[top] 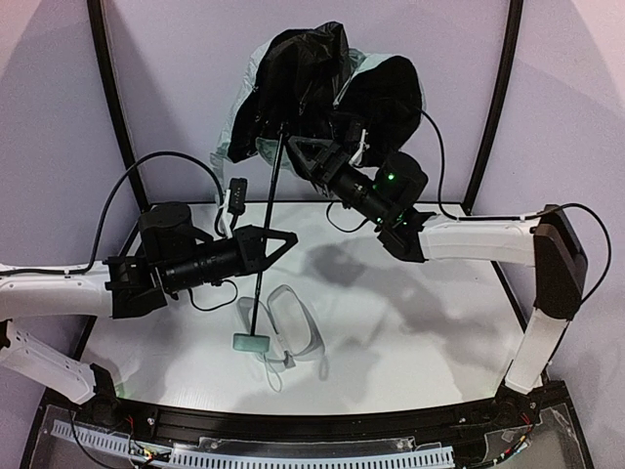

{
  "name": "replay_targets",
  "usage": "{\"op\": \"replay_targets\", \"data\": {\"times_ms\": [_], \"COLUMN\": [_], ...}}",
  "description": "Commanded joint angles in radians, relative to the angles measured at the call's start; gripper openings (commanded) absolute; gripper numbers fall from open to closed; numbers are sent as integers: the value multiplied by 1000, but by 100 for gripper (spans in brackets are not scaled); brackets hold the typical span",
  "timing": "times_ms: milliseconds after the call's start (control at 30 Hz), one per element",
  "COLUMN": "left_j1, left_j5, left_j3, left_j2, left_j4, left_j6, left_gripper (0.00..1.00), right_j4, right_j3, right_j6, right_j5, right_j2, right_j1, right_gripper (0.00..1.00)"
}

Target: Open the umbrella

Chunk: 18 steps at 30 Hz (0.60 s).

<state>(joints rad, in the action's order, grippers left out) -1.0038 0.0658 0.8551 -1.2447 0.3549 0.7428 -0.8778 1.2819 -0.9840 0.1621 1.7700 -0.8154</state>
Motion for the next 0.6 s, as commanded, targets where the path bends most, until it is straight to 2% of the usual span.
{"op": "replay_targets", "data": {"times_ms": [0,200,567], "left_j1": [-10,-10,-19], "left_j5": [9,2,37], "left_j3": [11,10,8], "left_j2": [4,-8,-25], "left_j4": [117,136,192], "left_j6": [-21,-15,-37], "left_gripper": [1,1,1], "right_j4": [-114,-210,-207], "right_j3": [38,14,-30], "right_j6": [-27,-41,-19], "right_j5": [-15,-10,10], "right_j2": [23,33,-15], "right_j1": [-2,-7,1], "right_gripper": [74,67,67]}}
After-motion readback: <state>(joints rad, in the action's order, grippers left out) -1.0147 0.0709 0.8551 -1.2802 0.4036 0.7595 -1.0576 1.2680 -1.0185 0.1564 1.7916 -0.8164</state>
